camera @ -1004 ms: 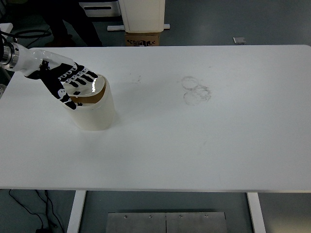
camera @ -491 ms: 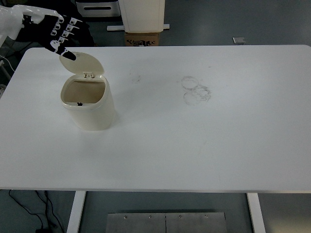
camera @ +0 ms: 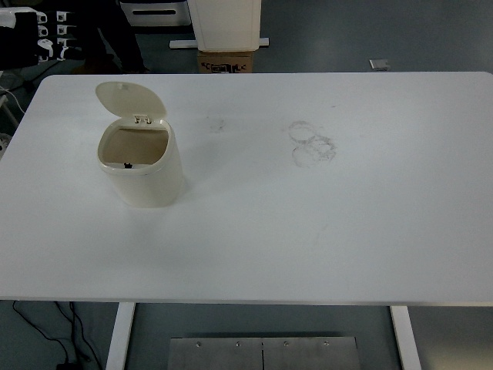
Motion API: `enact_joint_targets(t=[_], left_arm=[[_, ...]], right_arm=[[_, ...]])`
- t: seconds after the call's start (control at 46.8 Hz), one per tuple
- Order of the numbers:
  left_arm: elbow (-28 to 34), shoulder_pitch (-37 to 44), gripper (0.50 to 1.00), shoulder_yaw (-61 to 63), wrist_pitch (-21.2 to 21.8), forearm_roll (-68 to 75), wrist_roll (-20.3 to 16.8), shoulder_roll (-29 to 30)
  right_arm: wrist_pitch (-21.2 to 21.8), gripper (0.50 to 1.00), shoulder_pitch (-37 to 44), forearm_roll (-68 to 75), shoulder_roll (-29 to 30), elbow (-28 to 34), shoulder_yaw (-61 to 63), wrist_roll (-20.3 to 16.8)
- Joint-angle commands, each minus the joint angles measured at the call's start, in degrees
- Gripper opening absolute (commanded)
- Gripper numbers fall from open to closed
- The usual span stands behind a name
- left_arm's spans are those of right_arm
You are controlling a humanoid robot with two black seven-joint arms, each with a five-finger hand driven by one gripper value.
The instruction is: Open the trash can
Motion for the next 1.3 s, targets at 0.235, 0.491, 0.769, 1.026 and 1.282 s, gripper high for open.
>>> enact_joint_targets(t=[0.235,0.491,0.769,1.026,1.282], left_arm=[[6.80,14.54,1.000,-19.70,-0.01,-1.74,-1.38,-0.63],[14.70,23.86,1.000,-34.30,-0.01,-1.74,-1.38,-3.70],[24.82,30.62,1.000,-44.06,-0.01,-1.74,-2.69,-10.91],[26.67,34.49,1.000,-47.23,-0.01,-5.34,-4.89,-15.13],[26.75,38.01,1.000,-48.19,-0.01,-9.91,-4.98,-16.89]], right_arm=[[0.00,0.991,0.00,0.08,0.00,0.00,-0.02,-0.02],[0.00,0.991,0.00,0.00,0.00,0.00,-0.02,-0.02],[0.00,0.991,0.00,0.00,0.00,0.00,0.06,-0.02],[0.00,0.991,0.00,0.00,0.00,0.00,0.07,-0.02],[0.00,0.991,0.00,0.00,0.00,0.00,0.06,-0.02]])
